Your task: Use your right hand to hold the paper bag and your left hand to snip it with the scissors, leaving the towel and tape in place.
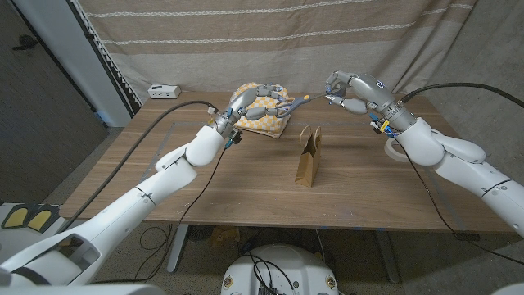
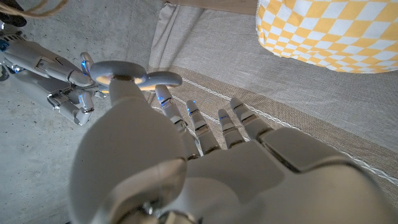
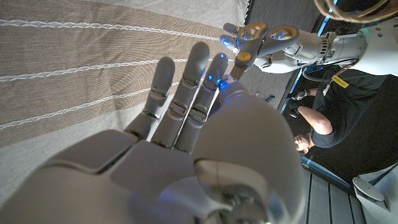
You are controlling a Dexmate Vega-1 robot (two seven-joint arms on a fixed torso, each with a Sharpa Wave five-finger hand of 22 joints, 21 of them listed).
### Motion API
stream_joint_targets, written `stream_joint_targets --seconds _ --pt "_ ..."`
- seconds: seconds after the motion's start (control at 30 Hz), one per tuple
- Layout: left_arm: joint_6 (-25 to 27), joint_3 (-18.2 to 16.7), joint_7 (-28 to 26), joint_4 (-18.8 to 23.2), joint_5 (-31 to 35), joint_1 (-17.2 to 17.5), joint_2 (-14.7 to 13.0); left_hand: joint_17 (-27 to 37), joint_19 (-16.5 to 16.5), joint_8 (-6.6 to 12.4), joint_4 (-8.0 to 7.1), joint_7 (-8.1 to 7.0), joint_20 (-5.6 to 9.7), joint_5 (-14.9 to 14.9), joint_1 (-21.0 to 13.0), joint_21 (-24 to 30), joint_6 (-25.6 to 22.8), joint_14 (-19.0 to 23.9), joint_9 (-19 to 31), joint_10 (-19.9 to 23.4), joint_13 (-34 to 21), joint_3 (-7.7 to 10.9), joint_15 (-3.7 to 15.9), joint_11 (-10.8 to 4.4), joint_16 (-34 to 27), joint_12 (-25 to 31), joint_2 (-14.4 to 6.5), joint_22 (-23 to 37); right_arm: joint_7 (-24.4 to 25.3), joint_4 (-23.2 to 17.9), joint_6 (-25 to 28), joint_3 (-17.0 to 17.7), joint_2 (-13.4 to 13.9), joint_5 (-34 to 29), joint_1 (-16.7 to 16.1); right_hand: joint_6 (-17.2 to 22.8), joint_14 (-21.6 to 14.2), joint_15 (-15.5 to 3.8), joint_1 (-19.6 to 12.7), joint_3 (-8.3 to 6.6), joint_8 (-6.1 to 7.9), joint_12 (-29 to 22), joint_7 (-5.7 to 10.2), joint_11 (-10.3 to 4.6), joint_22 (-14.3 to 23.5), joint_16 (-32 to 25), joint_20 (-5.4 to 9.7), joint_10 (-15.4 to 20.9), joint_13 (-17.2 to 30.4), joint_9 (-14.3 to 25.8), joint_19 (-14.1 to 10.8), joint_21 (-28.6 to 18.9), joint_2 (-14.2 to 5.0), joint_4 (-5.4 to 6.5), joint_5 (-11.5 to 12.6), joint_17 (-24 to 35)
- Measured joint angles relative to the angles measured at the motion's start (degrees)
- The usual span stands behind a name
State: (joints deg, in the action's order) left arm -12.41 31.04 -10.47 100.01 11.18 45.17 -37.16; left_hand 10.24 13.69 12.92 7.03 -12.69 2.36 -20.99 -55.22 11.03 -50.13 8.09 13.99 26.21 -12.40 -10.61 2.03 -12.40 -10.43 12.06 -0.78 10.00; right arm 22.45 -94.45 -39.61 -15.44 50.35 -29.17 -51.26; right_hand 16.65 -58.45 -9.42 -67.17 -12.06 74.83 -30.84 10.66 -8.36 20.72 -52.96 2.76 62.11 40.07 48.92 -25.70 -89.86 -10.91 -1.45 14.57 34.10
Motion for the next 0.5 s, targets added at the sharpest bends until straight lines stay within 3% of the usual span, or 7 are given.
stream_joint_targets --seconds 0.5 --pt "-0.66 0.77 1.32 -0.3 0.48 -0.76 0.1 0.0 0.0 0.01 0.0 0.0 0.0 0.0 0.0 0.0 -0.01 0.0 -0.2 0.02 0.0 0.0 0.0 0.02 0.0 0.0 0.0 0.0 -0.77 -0.64 -0.71 0.3 -0.23 -0.12 0.03 -0.01 0.0 0.0 0.0 0.03 0.44 0.06 0.01 0.0 0.0 0.21 0.0 0.0 0.0 0.05 0.0 0.0 0.0 -0.03 0.0 0.03"
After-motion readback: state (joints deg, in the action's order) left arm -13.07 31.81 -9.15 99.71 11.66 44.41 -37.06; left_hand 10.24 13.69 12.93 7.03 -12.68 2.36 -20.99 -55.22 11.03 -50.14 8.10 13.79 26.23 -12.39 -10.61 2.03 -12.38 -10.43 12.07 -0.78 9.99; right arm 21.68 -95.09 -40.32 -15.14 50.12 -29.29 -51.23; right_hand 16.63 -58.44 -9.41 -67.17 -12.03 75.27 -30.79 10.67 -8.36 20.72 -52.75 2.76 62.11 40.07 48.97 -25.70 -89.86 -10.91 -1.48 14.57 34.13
